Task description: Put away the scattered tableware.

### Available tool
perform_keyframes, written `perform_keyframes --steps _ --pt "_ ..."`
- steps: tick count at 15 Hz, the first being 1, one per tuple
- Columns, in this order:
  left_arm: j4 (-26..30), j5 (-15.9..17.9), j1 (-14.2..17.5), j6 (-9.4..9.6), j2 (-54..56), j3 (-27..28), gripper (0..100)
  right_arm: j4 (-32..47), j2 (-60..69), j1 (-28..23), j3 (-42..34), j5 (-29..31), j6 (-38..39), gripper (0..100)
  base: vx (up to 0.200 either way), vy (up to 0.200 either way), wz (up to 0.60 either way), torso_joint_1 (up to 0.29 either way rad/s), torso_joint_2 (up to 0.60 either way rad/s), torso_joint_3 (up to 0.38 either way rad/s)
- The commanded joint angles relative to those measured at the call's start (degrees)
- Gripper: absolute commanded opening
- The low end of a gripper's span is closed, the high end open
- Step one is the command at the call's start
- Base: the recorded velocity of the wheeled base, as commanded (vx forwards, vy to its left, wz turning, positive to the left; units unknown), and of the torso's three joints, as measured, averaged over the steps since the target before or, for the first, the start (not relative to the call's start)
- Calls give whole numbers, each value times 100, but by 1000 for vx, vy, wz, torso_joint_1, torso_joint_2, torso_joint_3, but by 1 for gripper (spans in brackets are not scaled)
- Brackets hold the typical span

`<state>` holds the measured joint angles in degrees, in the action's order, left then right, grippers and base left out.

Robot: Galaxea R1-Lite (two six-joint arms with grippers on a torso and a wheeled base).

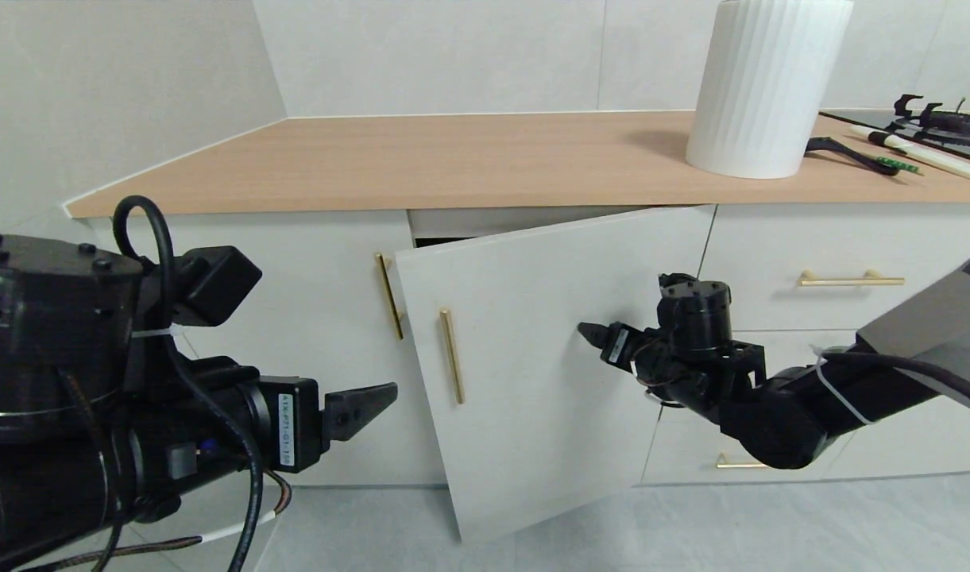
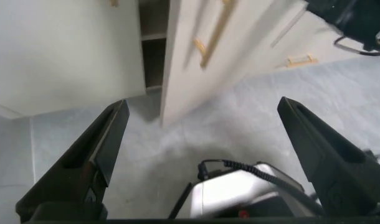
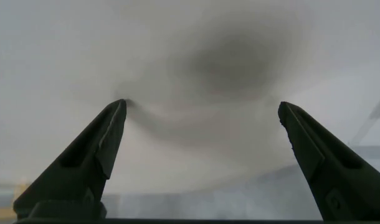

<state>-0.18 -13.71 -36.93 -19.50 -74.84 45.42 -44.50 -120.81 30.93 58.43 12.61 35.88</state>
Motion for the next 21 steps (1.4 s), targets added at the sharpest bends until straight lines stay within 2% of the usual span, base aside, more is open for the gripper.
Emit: perform_keyframes --steps 1,3,15,18,20,21 --pt "-8 0 -8 -1 4 2 100 2 -294 10 283 313 7 100 0 0 0 0 0 0" --pt "-8 0 -8 -1 4 -7 100 2 -523 -8 617 779 139 100 0 0 0 0 0 0" --pt "-8 0 -8 -1 -22 -7 100 -217 -953 -315 1399 1614 244 100 0 0 0 0 0 0" --pt "-8 0 -8 -1 -13 -7 100 -217 -734 -298 1180 1561 244 100 0 0 0 0 0 0" --pt "-8 -8 19 -1 75 -16 100 -200 -30 -219 617 1200 104 100 0 0 0 0 0 0" --pt "-17 -79 133 -27 206 -77 100 -200 453 -184 248 1086 -125 100 0 0 0 0 0 0"
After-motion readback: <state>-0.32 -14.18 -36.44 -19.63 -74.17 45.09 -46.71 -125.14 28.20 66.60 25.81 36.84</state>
